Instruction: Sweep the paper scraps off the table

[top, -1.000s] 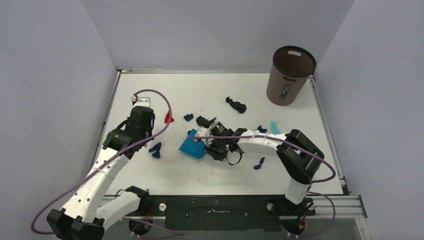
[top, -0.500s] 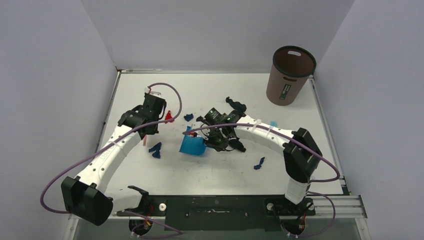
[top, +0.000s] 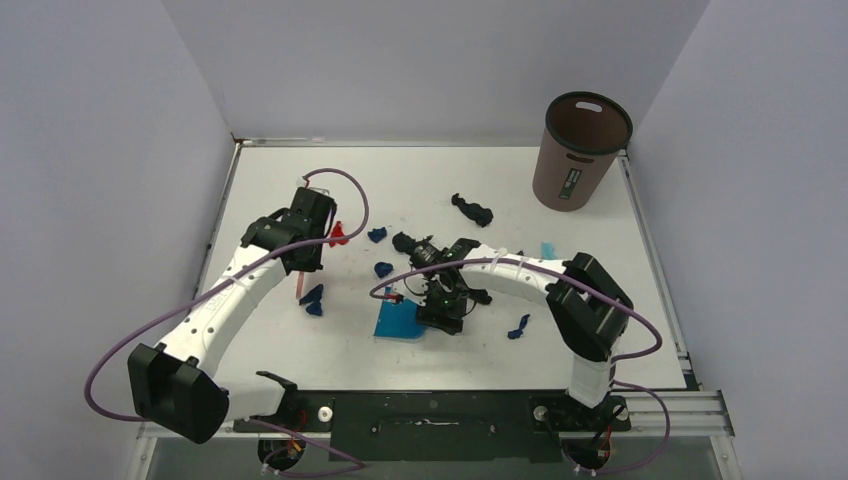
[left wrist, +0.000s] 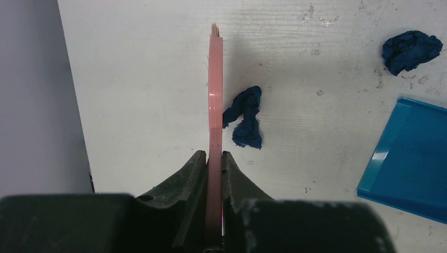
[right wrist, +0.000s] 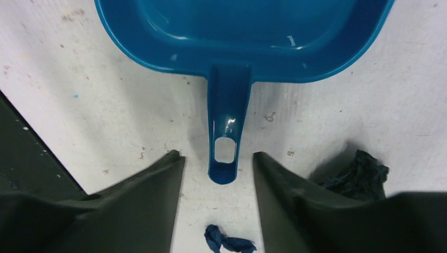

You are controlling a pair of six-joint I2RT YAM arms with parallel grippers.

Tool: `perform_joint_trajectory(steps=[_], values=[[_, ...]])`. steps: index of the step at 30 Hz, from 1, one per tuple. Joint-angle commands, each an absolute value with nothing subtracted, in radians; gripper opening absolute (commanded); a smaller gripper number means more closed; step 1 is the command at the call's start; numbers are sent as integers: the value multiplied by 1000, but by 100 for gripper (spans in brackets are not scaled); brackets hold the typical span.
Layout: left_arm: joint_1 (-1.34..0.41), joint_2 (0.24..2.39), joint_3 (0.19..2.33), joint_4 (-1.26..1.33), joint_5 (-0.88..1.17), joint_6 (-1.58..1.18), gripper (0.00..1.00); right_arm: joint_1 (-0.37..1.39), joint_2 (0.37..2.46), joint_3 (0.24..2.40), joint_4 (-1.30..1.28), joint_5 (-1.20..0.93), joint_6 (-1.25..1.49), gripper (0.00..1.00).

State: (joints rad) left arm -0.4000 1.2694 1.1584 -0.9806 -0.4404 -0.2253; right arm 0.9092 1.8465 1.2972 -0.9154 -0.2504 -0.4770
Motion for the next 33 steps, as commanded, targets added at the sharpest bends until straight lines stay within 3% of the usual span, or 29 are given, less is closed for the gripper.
perform_joint_trajectory(steps=[1, 6, 11, 21, 29, 33], values=[[-398, 1210, 1160, -975, -444, -236, 0, 853, 1708, 1171, -730, -290, -504, 59], [-394, 1180, 1149, -968, -442, -235, 0, 741, 1540, 974, -535, -448, -597, 71], [-394, 1162, 1132, -963, -439, -233, 0, 677, 1451, 863, -439, -584, -680, 71], [-377, 1164, 1135, -969, -429, -243, 0, 678, 1529, 871, -439, -652, -748, 67], [-377, 1185, 1142, -969, -543, -232, 0, 733, 1583, 868, -359, -622, -679, 67], [-378, 1198, 1120, -946, -560, -229, 0, 788, 1601, 882, -320, -520, -613, 52]])
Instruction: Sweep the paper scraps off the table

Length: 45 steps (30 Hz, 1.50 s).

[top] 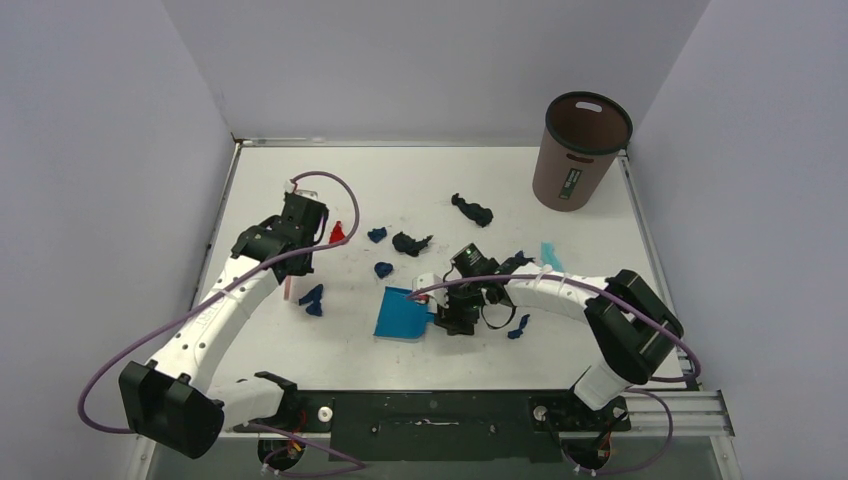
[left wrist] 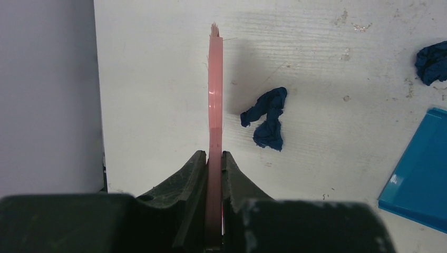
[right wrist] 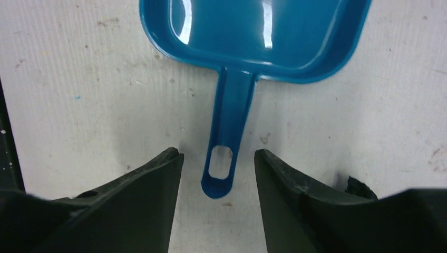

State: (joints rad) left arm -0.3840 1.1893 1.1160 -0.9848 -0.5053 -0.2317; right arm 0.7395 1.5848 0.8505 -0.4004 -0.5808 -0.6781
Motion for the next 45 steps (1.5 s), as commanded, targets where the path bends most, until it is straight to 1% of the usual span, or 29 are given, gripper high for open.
perform_joint_trajectory(steps=[1, 4, 6, 8, 12, 16, 22, 27, 36, 41, 45], values=[[-378, 1205, 1120, -943, -547, -230, 0, 795, 1612, 897, -330, -509, -603, 45], [-378, 1225, 1121, -946, -529, -230, 0, 798, 1645, 963, -404, -502, -581, 26], [-378, 1224, 1125, -947, -505, -230, 0, 799, 1645, 996, -452, -498, -571, 20], [-378, 1218, 1126, -947, -471, -232, 0, 799, 1631, 1017, -489, -488, -564, 18], [-377, 1212, 1112, -943, -429, -234, 0, 817, 1631, 1082, -594, -453, -551, 18], [-377, 1229, 1117, -945, -403, -251, 0, 846, 1650, 1113, -644, -391, -511, 17], [-377, 1260, 1116, -939, -331, -276, 0, 866, 1695, 1112, -643, -312, -493, 17], [-376, 1265, 1093, -914, -263, -291, 0, 881, 1723, 1129, -649, -301, -488, 17], [-379, 1231, 1048, -750, 54, -368, 0, 898, 1766, 1158, -638, -292, -467, 16], [-412, 1243, 1070, -710, 235, -399, 0, 890, 1769, 1156, -633, -283, -453, 15], [-486, 1255, 1131, -749, 205, -401, 0, 853, 1755, 1149, -633, -300, -442, 15]])
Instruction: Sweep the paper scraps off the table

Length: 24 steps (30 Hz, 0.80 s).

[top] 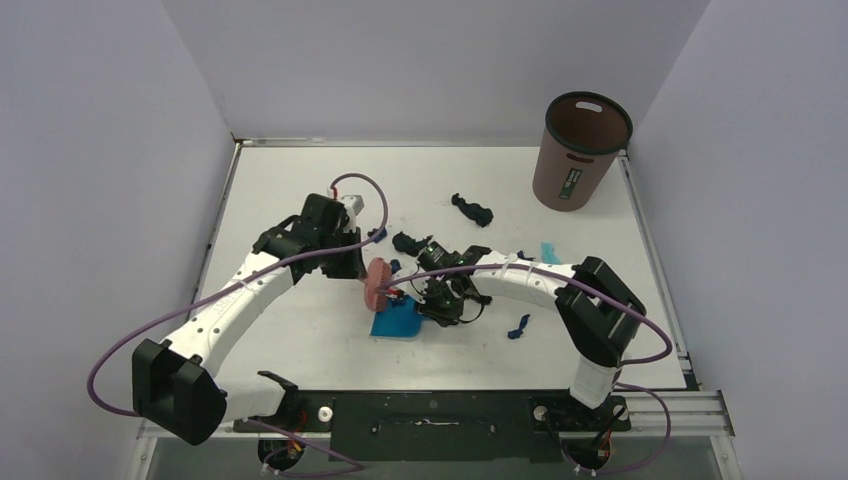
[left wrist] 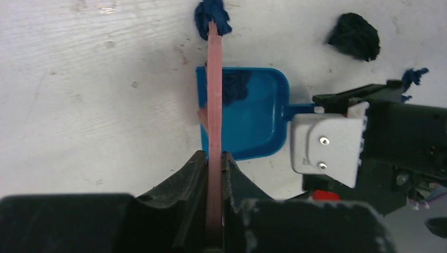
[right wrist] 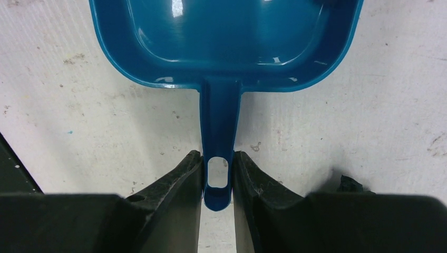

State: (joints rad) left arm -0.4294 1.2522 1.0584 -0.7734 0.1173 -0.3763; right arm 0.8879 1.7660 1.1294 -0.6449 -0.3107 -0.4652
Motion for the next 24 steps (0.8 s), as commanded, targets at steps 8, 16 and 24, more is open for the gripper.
perform_joint_trajectory(steps=[8, 16, 24], values=[[-484, 1174, 1249, -765, 198, -412, 0, 738, 1657, 1085, -642, -338, -456, 15], [-482, 1325, 1471, -909, -118, -282, 0, 722, 1601, 1063, -713, -306, -438, 15], [-497, 1619, 1705, -944, -282, -188, 0, 697, 1601, 1075, -743, -269, -392, 14]])
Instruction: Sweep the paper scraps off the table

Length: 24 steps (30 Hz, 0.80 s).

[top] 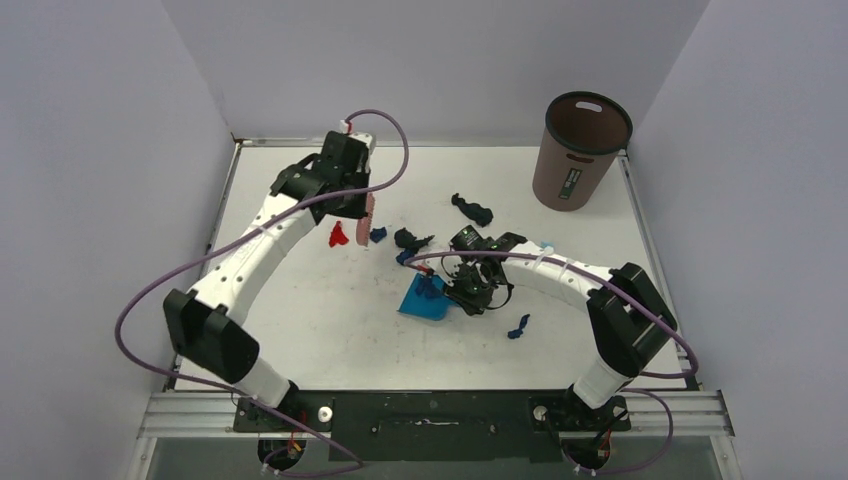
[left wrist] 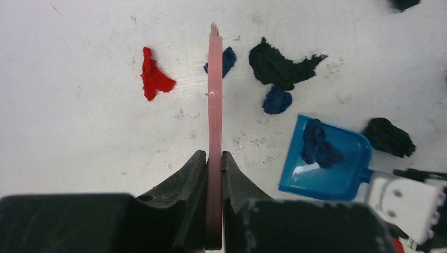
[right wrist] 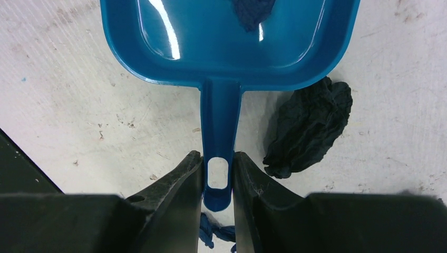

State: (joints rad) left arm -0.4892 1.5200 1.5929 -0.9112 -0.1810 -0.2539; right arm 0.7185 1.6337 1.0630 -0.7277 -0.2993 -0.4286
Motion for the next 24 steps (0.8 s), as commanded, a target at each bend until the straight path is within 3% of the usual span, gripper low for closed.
perform_joint_trajectory(steps=[1, 4, 14, 24], values=[[-500, 1659, 1748, -977, -316, -184, 0, 688, 1603, 1075, -739, -263, -383, 13], [-502, 1778, 1896, -1070, -422, -183, 0, 670, 1609, 1075, -733, -252, -372, 13], [-523, 2116, 2281, -1181, -455, -81, 0, 611, 1725, 1150, -725, -236, -341, 13], [-535, 2172, 2235, -1211, -258, -136, 0, 603, 1789, 1205, -729, -272, -333, 14]])
